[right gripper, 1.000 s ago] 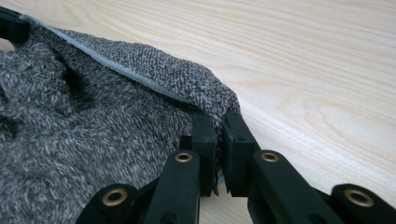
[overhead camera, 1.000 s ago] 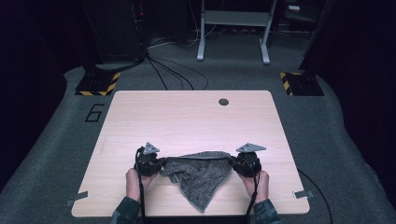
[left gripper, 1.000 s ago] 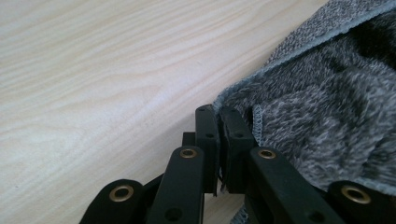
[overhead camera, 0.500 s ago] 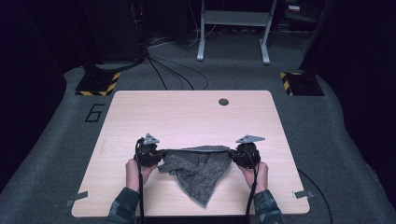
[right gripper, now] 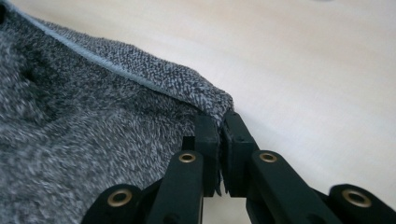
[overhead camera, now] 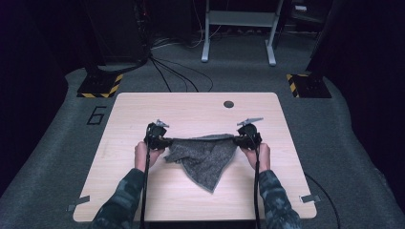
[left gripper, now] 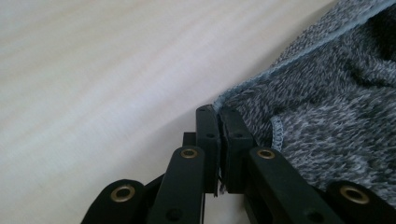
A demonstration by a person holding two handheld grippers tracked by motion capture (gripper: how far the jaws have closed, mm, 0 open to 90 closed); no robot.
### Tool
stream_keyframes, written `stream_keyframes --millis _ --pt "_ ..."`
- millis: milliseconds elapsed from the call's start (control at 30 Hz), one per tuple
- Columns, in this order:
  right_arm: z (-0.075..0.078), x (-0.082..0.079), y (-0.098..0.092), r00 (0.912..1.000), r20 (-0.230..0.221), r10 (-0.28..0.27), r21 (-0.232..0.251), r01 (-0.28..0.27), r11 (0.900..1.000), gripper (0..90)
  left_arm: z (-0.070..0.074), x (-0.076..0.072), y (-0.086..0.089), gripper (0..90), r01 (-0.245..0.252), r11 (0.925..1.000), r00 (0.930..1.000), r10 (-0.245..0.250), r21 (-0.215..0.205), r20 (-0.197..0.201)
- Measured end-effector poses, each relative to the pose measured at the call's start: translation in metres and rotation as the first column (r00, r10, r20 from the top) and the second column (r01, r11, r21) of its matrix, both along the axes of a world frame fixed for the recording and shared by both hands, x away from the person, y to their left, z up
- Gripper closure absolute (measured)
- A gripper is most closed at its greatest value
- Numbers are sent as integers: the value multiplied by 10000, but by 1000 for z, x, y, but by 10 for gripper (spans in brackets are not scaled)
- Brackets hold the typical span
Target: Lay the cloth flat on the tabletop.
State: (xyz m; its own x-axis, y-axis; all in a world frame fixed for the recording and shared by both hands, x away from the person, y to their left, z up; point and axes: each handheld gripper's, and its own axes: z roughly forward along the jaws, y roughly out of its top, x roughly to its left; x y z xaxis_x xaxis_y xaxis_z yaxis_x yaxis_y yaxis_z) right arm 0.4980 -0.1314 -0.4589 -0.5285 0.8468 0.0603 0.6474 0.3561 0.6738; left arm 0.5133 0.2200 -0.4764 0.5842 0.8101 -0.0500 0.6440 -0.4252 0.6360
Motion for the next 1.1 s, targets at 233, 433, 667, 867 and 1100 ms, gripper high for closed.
stream_keyframes --millis 233,433,667,867,1100 --pt "83 58 12 9880 1487 -421 -211 457 9987 867 98 37 5 879 -630 9971 9711 709 -417 2279" --pt "158 17 11 9361 3517 -60 347 -67 9994 864 153 -8 15 877 -192 9969 9111 491 -767 4093" --pt "92 -49 -2 9581 2738 843 -500 -734 9961 861 96 -75 6 875 858 9955 9258 -651 -394 3725" --pt "6 -93 -20 9910 1174 638 -358 -600 9976 839 24 -111 -15 868 1663 9860 9623 -1594 -131 2203" --pt "-34 -127 -40 9987 280 430 449 -442 9980 664 -22 -132 -11 787 1812 9784 9815 -1736 -992 801"
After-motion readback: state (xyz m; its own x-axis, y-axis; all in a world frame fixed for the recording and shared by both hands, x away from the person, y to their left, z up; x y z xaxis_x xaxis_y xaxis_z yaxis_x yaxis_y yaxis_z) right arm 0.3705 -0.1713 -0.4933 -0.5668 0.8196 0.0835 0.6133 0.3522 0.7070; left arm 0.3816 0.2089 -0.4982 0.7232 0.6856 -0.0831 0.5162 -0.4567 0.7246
